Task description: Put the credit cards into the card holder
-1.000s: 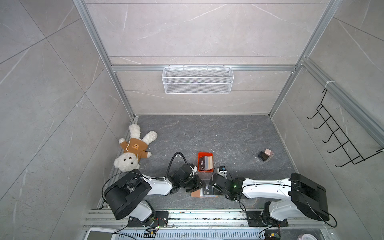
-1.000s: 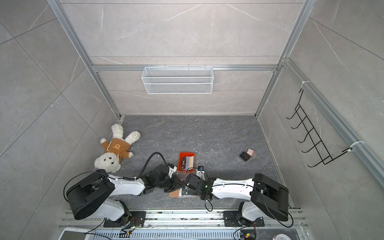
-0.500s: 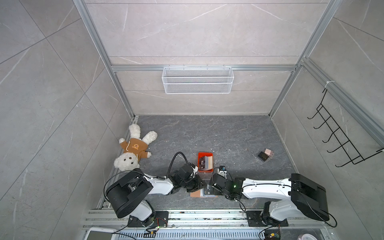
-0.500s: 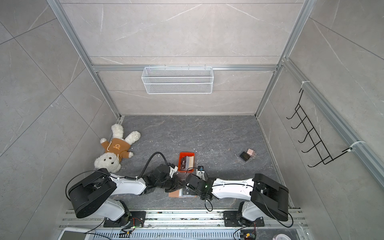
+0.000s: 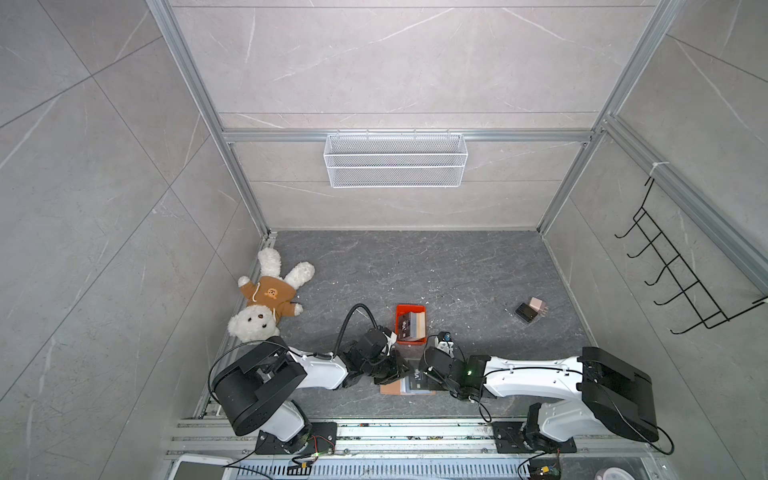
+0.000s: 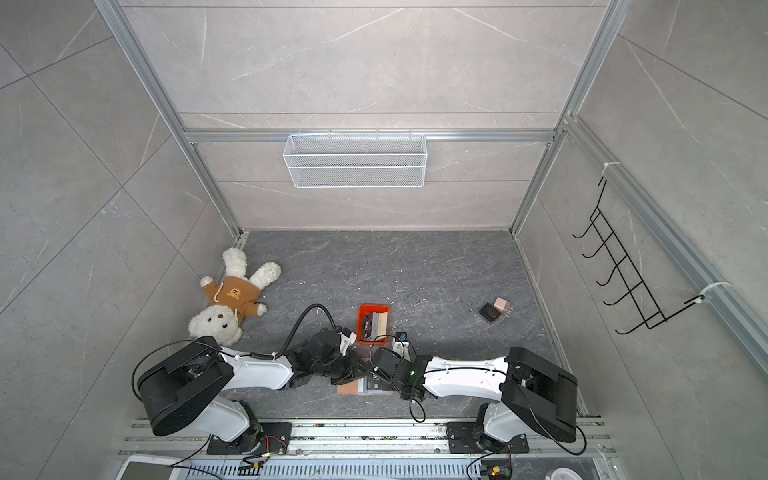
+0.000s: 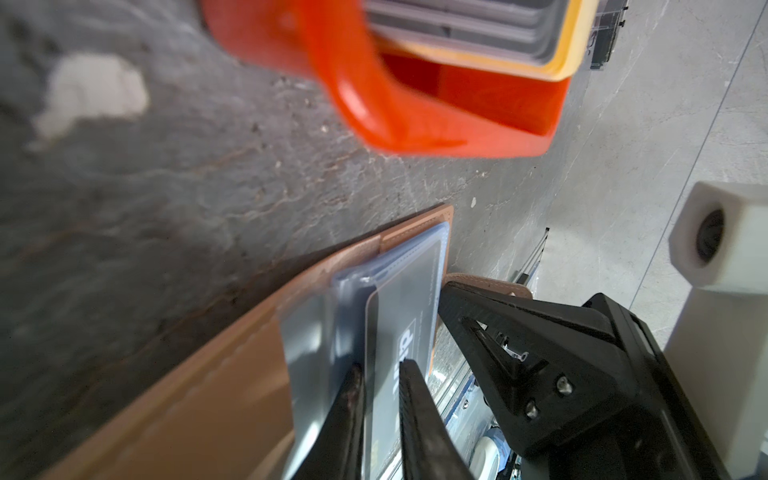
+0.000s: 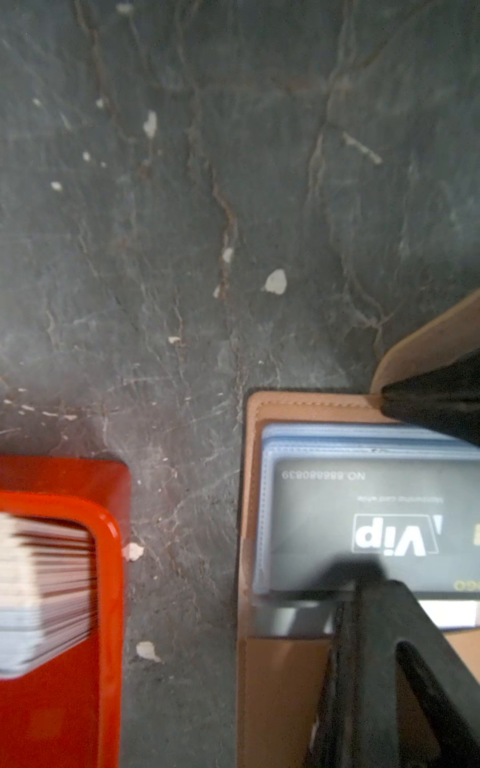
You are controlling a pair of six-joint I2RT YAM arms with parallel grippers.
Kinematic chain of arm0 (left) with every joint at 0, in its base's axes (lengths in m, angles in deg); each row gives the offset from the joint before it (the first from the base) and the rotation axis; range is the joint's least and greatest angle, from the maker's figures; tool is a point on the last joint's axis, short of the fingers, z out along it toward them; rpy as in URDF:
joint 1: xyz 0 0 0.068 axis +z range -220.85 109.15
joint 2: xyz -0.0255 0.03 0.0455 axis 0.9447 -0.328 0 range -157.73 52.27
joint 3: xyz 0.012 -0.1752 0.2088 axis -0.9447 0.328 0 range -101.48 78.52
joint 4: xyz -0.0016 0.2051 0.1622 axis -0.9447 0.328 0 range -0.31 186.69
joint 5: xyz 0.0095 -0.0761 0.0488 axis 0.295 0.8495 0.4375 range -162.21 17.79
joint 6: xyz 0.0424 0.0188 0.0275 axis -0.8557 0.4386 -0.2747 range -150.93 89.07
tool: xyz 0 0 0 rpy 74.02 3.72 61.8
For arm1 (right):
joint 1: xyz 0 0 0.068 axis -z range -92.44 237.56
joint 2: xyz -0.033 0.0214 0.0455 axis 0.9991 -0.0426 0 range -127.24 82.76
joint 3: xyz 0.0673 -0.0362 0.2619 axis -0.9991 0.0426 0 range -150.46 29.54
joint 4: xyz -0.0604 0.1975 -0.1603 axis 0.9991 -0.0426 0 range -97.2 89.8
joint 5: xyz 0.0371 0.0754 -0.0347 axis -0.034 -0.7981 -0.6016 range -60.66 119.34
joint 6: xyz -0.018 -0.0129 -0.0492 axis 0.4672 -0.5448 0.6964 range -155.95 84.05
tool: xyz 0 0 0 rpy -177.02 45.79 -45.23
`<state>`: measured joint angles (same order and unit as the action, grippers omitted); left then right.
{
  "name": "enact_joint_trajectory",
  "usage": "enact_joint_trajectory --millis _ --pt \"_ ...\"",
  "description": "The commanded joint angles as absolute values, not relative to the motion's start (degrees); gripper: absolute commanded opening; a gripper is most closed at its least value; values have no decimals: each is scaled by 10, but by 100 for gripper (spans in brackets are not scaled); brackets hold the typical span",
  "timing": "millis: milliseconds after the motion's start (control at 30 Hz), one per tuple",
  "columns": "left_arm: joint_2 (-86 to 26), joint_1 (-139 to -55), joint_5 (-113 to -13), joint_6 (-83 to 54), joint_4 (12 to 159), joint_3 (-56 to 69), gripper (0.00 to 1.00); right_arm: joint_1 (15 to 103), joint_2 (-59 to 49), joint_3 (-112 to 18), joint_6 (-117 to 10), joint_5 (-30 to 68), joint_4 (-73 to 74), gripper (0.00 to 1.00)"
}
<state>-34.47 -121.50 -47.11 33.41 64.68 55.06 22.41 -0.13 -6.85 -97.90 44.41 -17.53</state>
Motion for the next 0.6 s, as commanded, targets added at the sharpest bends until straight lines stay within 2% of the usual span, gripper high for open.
enact_joint_trajectory --millis 0,567 --pt "-328 -1218 -485 327 669 543 20 227 -25 -53 -980 462 -205 4" --pt "-260 -1218 -516 294 757 536 20 227 -14 -81 -952 473 -220 4"
